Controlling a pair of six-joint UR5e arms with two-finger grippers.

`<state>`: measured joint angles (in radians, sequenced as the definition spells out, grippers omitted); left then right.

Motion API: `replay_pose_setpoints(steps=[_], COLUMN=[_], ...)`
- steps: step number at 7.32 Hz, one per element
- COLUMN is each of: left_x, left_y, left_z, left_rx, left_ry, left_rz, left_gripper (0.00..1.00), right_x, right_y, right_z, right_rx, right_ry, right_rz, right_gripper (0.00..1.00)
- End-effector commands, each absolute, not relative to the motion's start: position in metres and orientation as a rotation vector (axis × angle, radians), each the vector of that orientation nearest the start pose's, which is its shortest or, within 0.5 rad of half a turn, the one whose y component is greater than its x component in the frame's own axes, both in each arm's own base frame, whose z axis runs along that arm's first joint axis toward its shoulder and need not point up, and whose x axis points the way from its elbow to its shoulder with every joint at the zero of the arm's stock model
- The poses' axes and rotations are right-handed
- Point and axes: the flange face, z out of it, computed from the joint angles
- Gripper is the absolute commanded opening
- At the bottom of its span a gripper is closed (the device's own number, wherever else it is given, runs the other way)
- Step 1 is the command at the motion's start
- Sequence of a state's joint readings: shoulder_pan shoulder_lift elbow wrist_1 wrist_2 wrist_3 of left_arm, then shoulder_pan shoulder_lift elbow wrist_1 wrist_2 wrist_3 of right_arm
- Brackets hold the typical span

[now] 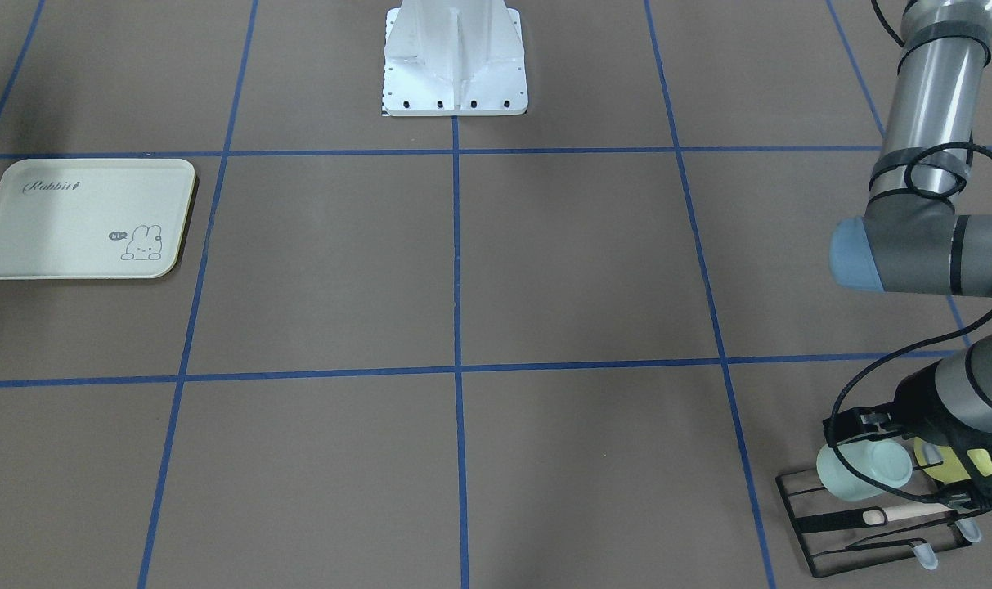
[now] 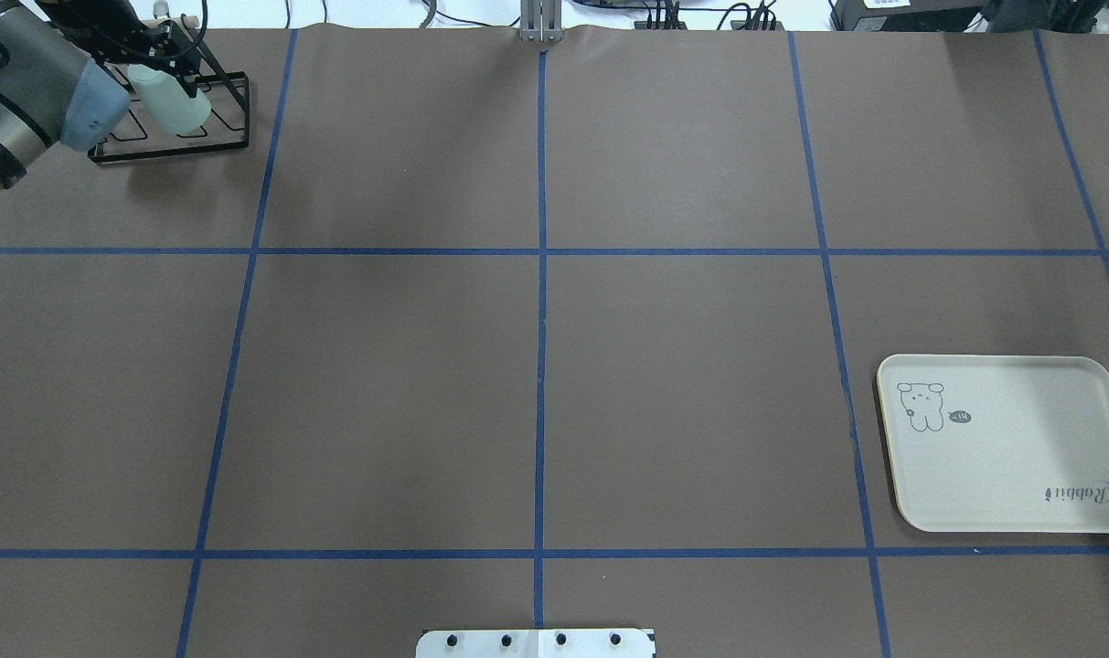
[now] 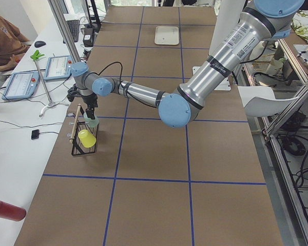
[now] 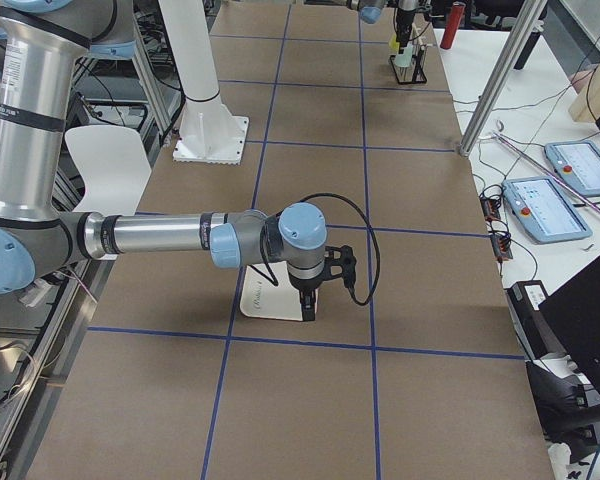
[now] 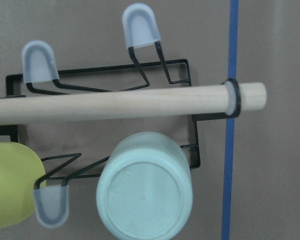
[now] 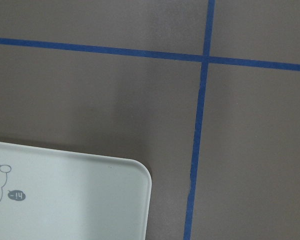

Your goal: Left arm grabs green cup and hands to right arm on tray

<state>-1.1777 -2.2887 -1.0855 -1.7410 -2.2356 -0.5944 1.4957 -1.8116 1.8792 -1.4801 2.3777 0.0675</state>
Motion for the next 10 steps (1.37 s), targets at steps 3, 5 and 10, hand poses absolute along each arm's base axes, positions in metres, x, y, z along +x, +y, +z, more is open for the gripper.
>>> replay_pose_setpoints(steps=[3,5,10], left_x=[0.2357,0.2376,0.2407], left_y=[-0.7607,-0.7626,-0.7663], left_z=[0.4387,0.4356,0.4337], left_rx=[0.059,0.061,0.076], left_ry=[0.736,0.736,0.729], left_rz=[-0.057,-0.056,-0.053], left_gripper=[0.99,0.99,0.98], right_x=[0.0312,0.0312,0.0312], right_y=[-0.4032,-0.4033,-0.4033], right_z=[0.6001,0.6,0.6], right_rx=[0.101,0.102,0.102], right_ry=[-0.814,-0.814,-0.814], right_rz=[-0.076,-0.077,-0.077], right_gripper=[1.0,1.0,1.0])
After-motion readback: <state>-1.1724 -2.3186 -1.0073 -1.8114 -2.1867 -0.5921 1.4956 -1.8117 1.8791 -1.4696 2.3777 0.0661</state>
